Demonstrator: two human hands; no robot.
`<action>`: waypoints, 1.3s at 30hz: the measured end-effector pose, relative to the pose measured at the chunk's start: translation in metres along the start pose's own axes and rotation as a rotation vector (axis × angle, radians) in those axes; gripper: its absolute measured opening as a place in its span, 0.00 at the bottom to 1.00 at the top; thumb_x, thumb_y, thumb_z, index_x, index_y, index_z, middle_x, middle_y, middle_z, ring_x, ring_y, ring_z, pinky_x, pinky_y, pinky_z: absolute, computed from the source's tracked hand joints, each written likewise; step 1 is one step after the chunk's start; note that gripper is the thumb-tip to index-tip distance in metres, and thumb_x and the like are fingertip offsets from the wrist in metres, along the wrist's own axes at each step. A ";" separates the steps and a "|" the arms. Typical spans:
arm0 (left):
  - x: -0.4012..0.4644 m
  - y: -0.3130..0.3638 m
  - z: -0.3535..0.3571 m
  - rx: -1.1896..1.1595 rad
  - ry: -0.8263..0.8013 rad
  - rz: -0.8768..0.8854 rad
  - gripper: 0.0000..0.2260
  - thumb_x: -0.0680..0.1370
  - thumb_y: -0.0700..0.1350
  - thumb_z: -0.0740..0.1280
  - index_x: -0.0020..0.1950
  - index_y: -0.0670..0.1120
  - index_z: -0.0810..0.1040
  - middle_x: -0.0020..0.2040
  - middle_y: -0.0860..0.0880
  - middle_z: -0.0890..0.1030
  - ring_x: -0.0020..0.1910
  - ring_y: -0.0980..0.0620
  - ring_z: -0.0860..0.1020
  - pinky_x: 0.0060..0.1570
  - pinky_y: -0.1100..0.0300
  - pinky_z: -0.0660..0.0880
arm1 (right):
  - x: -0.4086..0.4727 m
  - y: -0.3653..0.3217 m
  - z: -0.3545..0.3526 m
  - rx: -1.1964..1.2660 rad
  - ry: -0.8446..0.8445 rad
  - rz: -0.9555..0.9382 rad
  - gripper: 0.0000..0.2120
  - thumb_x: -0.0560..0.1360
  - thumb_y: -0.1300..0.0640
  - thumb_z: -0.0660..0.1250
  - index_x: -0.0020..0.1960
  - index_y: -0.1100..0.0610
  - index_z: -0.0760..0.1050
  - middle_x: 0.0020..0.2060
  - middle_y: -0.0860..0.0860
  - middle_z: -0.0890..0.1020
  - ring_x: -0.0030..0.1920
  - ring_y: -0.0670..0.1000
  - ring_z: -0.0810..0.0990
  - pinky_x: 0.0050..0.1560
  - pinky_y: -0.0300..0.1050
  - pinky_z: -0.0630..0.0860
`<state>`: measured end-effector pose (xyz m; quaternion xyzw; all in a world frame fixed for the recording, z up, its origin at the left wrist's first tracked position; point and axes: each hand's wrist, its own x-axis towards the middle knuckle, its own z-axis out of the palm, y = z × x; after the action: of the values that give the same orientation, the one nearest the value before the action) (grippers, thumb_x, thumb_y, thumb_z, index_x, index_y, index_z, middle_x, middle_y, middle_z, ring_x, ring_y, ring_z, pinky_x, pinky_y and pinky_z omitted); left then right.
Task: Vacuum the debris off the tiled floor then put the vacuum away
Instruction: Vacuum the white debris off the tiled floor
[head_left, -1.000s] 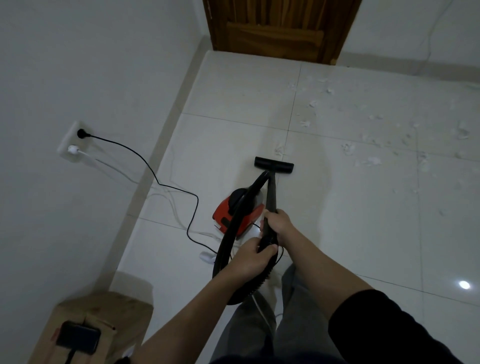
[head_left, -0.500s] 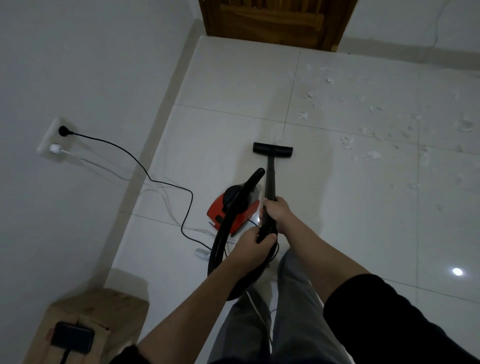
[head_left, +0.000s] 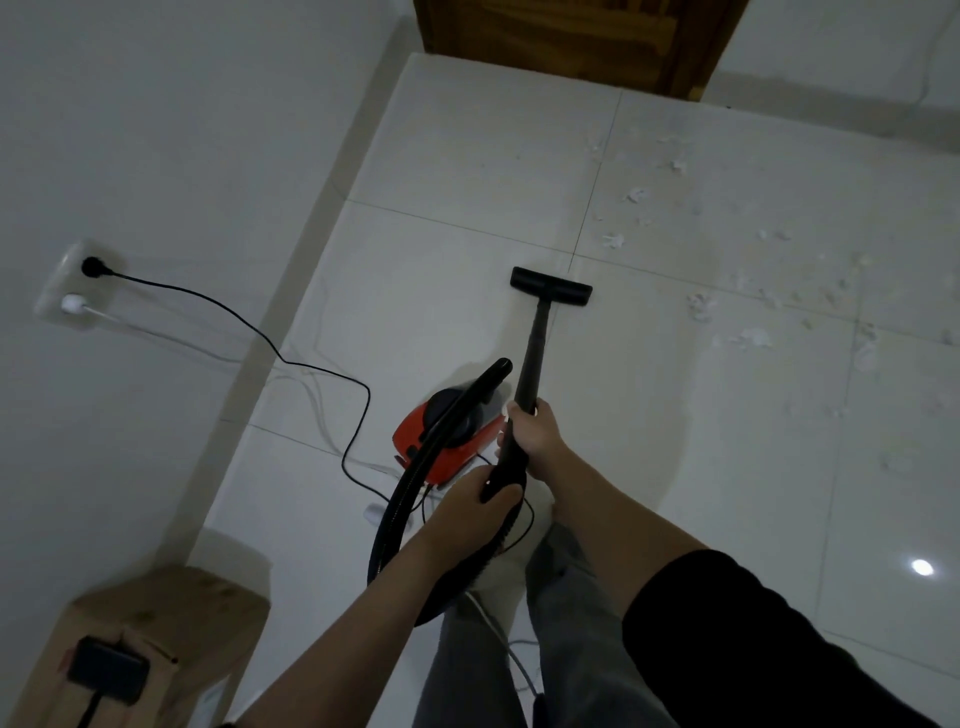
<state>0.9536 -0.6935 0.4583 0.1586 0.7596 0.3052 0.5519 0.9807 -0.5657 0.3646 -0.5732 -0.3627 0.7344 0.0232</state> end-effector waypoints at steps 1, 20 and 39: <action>0.004 0.005 0.003 -0.005 0.011 0.005 0.09 0.79 0.44 0.63 0.57 0.42 0.76 0.46 0.38 0.80 0.40 0.48 0.77 0.47 0.42 0.78 | 0.003 -0.005 -0.004 0.002 -0.007 0.004 0.07 0.83 0.62 0.60 0.46 0.56 0.68 0.30 0.55 0.71 0.28 0.53 0.72 0.32 0.49 0.74; 0.052 0.037 -0.020 0.090 -0.031 0.141 0.21 0.82 0.46 0.61 0.73 0.60 0.63 0.49 0.51 0.79 0.43 0.56 0.79 0.44 0.60 0.78 | 0.045 -0.045 -0.005 -0.115 -0.080 -0.025 0.23 0.83 0.59 0.61 0.76 0.54 0.58 0.43 0.57 0.74 0.31 0.52 0.76 0.24 0.37 0.75; 0.081 0.063 -0.041 0.114 -0.015 0.108 0.16 0.80 0.40 0.60 0.67 0.43 0.65 0.40 0.49 0.77 0.31 0.61 0.75 0.32 0.66 0.74 | 0.084 -0.066 0.021 -0.072 0.037 -0.055 0.21 0.81 0.67 0.60 0.72 0.60 0.61 0.34 0.58 0.70 0.21 0.49 0.71 0.22 0.41 0.72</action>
<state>0.8818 -0.6103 0.4468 0.2328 0.7620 0.2896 0.5303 0.9091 -0.4896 0.3343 -0.5768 -0.4040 0.7094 0.0295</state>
